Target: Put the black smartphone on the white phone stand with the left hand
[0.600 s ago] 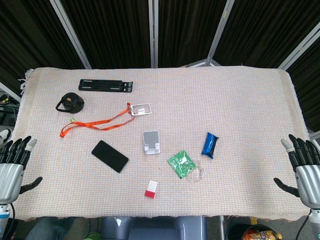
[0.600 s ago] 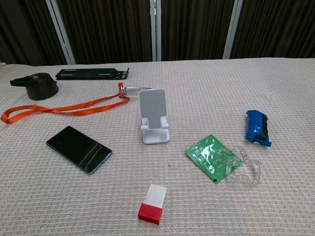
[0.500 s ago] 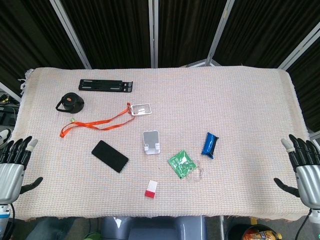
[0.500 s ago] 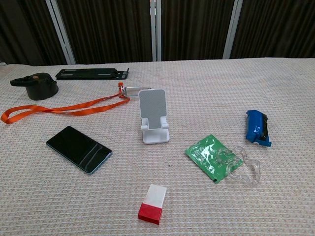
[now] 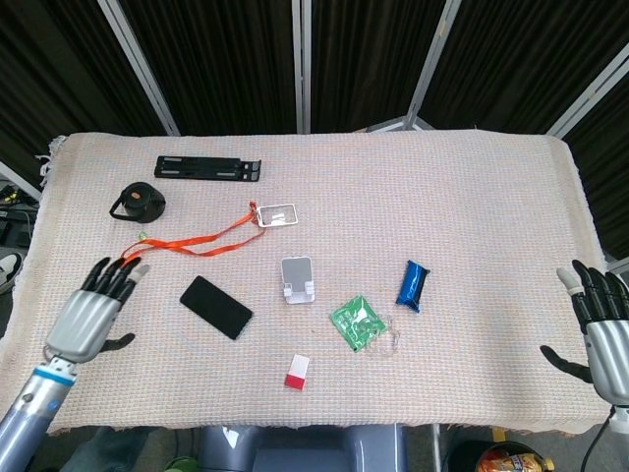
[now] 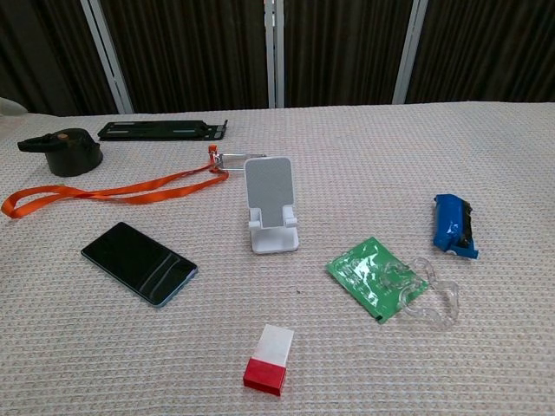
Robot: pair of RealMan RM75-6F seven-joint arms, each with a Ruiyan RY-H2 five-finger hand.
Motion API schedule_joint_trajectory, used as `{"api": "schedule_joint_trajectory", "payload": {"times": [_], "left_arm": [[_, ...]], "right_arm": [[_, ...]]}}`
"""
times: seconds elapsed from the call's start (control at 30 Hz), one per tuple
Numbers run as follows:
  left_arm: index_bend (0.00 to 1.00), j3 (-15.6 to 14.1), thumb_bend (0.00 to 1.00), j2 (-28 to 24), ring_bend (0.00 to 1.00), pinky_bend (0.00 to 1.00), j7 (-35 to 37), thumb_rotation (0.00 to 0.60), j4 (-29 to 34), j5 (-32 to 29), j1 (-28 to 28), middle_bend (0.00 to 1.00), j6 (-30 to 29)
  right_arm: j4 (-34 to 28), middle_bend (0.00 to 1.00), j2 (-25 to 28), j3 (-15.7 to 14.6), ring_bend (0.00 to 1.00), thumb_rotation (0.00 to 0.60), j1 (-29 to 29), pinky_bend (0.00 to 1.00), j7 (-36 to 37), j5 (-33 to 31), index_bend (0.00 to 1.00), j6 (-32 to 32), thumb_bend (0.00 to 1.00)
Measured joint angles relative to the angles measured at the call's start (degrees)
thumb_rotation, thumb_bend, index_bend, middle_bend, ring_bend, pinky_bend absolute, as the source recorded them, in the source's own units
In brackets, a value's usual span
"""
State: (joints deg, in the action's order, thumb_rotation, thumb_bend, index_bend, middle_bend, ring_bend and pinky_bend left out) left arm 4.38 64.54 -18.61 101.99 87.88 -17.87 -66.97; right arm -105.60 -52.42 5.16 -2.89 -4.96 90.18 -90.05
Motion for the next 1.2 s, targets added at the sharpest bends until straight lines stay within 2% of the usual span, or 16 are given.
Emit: {"api": "schedule_joint_trajectory", "payload": {"times": [0.03, 0.13, 0.4, 0.73, 0.97, 1.07, 1.13, 1.2], "left_arm": [[0.12, 0.23, 0.00, 1.08, 0.03, 0.04, 0.03, 0.600, -1.57, -0.04, -1.72, 0.00, 2.27], [0.20, 0.79, 0.00, 5.01, 0.10, 0.10, 0.08, 0.600, -7.47, -0.01, -7.10, 0.01, 8.86], [0.21, 0.62, 0.00, 14.35, 0.14, 0.17, -2.70, 0.600, -19.10, -0.99, -16.74, 0.03, 20.12], [0.22, -0.53, 0.00, 18.15, 0.15, 0.20, -2.80, 0.600, -23.13, -2.79, -20.93, 0.05, 24.07], [0.24, -1.54, 0.00, 20.08, 0.17, 0.23, -3.95, 0.600, -24.78, -4.30, -22.13, 0.07, 24.70], [0.34, -1.72, 0.00, 20.74, 0.26, 0.29, -4.05, 0.600, -25.18, -4.81, -22.37, 0.18, 24.52], [0.48, -1.84, 0.00, 21.25, 0.38, 0.36, -4.32, 0.600, -25.49, -4.91, -22.49, 0.33, 24.05], [0.59, -1.88, 0.00, 21.45, 0.45, 0.41, -4.50, 0.600, -25.46, -5.04, -22.50, 0.42, 23.59]], "right_arm": [[0.02, 0.00, -0.12, 0.09, 0.00, 0.600, -0.11, 0.00, -0.30, -0.45, 0.00, 0.26, 0.00], [0.05, 0.00, -0.47, 0.48, 0.00, 0.600, -0.44, 0.00, -1.14, -2.19, 0.00, 1.09, 0.00], [0.91, 0.00, -1.49, 1.27, 0.00, 0.600, -1.16, 0.00, -3.47, -6.32, 0.00, 3.17, 0.00], [1.80, 0.00, -1.74, 1.86, 0.00, 0.600, -1.35, 0.00, -3.82, -8.75, 0.00, 3.94, 0.00], [1.96, 0.00, -1.61, 1.79, 0.00, 0.600, -1.39, 0.00, -3.31, -8.99, 0.00, 4.28, 0.00], [1.93, 0.00, -1.54, 1.76, 0.00, 0.600, -1.37, 0.00, -3.06, -8.90, 0.00, 4.25, 0.00], [1.90, 0.00, -1.47, 1.74, 0.00, 0.600, -1.35, 0.00, -2.87, -8.84, 0.00, 4.22, 0.00], [1.87, 0.00, -1.37, 1.73, 0.00, 0.600, -1.29, 0.00, -2.58, -8.77, 0.00, 4.13, 0.00]]}}
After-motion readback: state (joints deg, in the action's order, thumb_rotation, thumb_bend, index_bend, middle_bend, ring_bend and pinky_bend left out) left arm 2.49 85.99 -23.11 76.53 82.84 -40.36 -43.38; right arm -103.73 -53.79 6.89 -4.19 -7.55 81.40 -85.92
